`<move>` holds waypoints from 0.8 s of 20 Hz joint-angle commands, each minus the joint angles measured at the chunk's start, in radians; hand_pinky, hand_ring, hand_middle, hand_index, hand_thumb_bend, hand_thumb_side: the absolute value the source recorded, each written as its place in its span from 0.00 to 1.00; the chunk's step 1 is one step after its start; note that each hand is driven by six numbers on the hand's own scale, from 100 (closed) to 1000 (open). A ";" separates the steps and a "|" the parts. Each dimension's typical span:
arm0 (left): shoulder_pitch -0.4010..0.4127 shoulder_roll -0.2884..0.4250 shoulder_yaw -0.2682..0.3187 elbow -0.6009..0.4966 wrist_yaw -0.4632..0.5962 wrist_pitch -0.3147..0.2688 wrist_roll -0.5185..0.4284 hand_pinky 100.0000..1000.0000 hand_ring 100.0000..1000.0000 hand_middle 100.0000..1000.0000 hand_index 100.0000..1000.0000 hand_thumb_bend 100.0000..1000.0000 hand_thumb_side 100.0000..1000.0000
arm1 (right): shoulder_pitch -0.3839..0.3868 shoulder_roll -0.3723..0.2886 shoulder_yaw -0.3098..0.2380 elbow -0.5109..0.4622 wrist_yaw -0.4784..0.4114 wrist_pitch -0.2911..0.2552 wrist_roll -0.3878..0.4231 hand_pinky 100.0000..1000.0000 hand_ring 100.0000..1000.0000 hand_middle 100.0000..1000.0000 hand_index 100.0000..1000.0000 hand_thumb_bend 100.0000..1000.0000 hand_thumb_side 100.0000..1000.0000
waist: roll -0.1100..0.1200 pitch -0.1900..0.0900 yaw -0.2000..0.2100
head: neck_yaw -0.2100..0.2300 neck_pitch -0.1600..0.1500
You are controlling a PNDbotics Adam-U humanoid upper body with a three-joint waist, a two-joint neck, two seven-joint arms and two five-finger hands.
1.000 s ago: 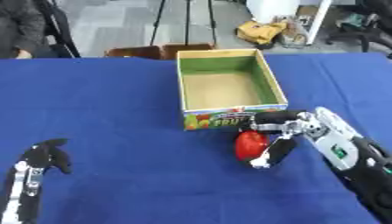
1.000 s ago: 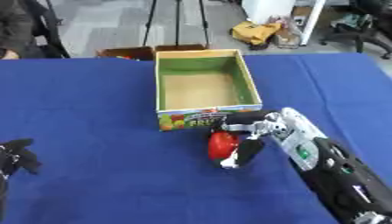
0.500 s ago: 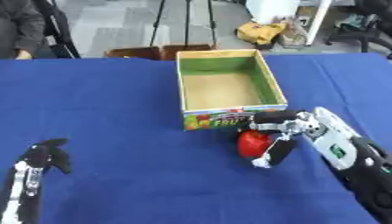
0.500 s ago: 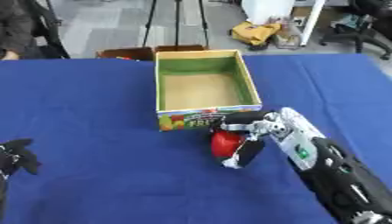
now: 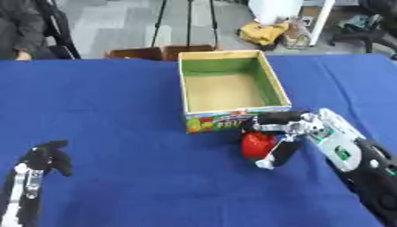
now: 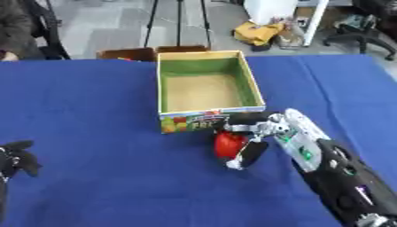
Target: Pick up objects on the table and place them in the box.
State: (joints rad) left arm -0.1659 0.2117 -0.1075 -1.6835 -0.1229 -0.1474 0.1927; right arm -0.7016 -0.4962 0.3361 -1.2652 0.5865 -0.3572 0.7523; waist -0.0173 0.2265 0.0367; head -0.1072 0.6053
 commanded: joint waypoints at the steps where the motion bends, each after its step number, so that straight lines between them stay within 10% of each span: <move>1: -0.010 0.003 0.000 -0.012 0.004 -0.005 -0.001 0.52 0.29 0.39 0.67 0.61 0.97 | 0.002 -0.030 -0.006 -0.015 -0.001 0.008 -0.011 0.15 0.58 0.80 0.87 0.00 0.00 | 0.001 -0.015 -0.003 | -0.001 0.002; 16: -0.003 0.013 -0.002 -0.009 0.002 -0.007 -0.002 0.52 0.29 0.39 0.67 0.61 0.97 | -0.091 -0.169 -0.055 -0.193 -0.135 0.084 -0.014 0.15 0.58 0.81 0.88 0.00 0.00 | -0.019 -0.026 0.004 | 0.001 0.002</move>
State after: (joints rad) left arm -0.1643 0.2118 -0.1076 -1.6822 -0.1228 -0.1499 0.1934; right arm -0.7686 -0.6252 0.3034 -1.4473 0.4603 -0.2836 0.7426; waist -0.0378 0.2183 0.0441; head -0.1053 0.6063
